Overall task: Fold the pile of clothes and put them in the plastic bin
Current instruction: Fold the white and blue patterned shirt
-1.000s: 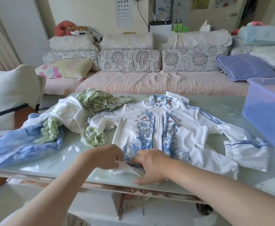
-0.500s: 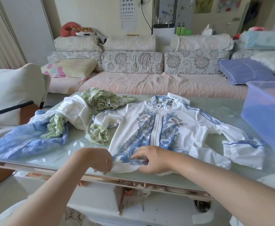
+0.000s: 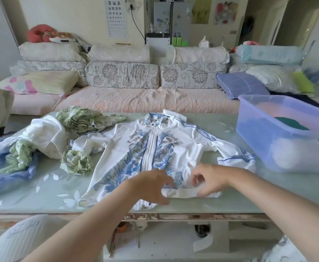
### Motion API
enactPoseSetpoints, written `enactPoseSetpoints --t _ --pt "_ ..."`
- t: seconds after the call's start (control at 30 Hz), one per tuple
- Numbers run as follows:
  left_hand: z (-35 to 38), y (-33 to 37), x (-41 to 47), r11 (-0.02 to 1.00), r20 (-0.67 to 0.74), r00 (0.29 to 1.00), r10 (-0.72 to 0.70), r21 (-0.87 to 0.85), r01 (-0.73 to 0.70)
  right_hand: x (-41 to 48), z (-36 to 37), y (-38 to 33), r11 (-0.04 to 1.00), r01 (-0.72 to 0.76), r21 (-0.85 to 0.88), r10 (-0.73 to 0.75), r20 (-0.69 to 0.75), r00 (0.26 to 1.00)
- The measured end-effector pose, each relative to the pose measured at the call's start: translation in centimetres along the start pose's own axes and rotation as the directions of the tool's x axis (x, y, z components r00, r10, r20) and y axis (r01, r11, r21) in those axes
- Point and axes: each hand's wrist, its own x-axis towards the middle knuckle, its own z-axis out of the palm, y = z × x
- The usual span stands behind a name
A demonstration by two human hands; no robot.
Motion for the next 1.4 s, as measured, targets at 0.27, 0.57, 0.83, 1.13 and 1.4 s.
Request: enactPoseSetpoints --t 0.27,0.57,0.83,1.13,1.4 --pt "-0.6 2.0 2.4 0.994 -0.014 0.998 -0.053 -0.099 0.051 -1.7 0.8 2.4 0.996 0.001 -0.086 -0.021 -0.224 0.974" --pt "-2.4 3.4 3.2 0.910 0.258 0.961 -0.099 -0.367 0.192 -3.3 -0.7 1.4 0.910 -0.278 0.308 0.183 0.304 0.935" --pt "-0.3 1.5 9.4 0.986 -0.087 0.983 -0.163 0.015 0.165 3.0 -1.4 5.9 0.984 -0.167 -0.065 0.128 -0.399 0.908" --pt "-2.1 -2.4 14.7 0.980 -0.176 0.983 -0.054 -0.197 0.019 10.2 -2.2 11.6 0.947 -0.319 -0.044 0.299 -0.252 0.920" --pt "-2.3 -4.1 22.2 0.990 -0.266 0.958 -0.109 -0.113 0.081 13.7 -4.7 15.3 0.819 -0.571 -0.061 0.494 -0.432 0.755"
